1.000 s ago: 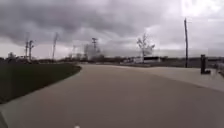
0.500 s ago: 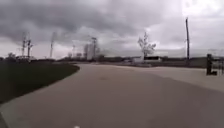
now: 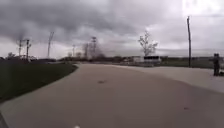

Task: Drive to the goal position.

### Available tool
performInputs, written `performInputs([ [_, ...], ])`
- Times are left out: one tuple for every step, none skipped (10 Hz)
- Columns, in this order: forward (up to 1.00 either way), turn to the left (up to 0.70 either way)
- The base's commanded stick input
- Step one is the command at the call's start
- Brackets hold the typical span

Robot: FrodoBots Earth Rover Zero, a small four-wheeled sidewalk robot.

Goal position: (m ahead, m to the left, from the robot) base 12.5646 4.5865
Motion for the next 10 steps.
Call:
performInputs([
  [1.00,0.00],
  [1.00,0.00],
  [1.00,0.00],
  [1.00,0.00],
  [1.00,0.00],
  [1.00,0.00],
  [1.00,0.00],
  [1.00,0.00],
  [1.00,0.00],
  [1.00,0.00],
])
